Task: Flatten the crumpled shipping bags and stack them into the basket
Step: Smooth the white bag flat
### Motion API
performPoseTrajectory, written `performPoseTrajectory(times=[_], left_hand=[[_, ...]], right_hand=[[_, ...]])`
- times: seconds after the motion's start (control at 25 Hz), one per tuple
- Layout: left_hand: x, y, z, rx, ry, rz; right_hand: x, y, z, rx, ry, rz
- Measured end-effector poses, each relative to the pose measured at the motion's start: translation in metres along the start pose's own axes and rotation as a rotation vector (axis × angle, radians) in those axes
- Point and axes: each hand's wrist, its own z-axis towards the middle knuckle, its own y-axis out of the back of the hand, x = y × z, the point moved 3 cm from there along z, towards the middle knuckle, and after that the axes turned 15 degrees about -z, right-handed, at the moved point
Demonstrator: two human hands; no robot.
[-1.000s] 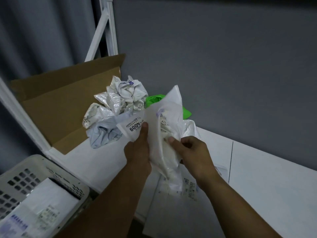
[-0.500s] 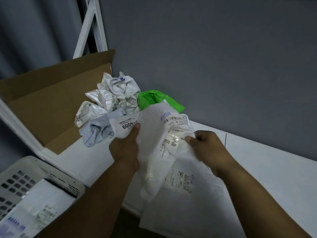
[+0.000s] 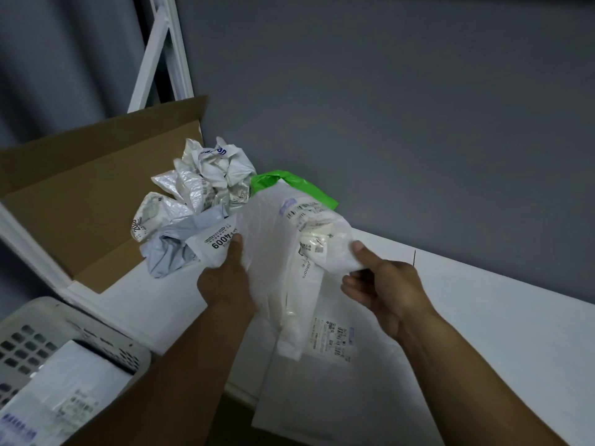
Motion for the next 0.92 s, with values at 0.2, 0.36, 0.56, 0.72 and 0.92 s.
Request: performPoseTrajectory(times=[0.2,0.36,0.56,0.72,0.92], left_hand=[[0.014,-0.015,-0.032,0.416,0.316,-0.310],[0.032,-0.017,-0.039,0.405,0.370,-0.168],[0.020,-0.004,-0.020,0.137,0.010,0.037],[0.014,0.000,-0.025,0.131,-0.113,0.106],[0.015,0.001,-0.024,0.136,-0.125,0.089]], right_hand=[[0.001,-0.004,0.001,-0.037,0.038,0.224],[0.000,-0.003,0.002,-0.053,0.034,0.180],[0.006,0.027,0.013,-0.205,0.016,0.076],[0.009,0.057,0.025,-0.260,-0.006,0.099],[0.008,0.057,0.021,-0.230,0.033,0.268]])
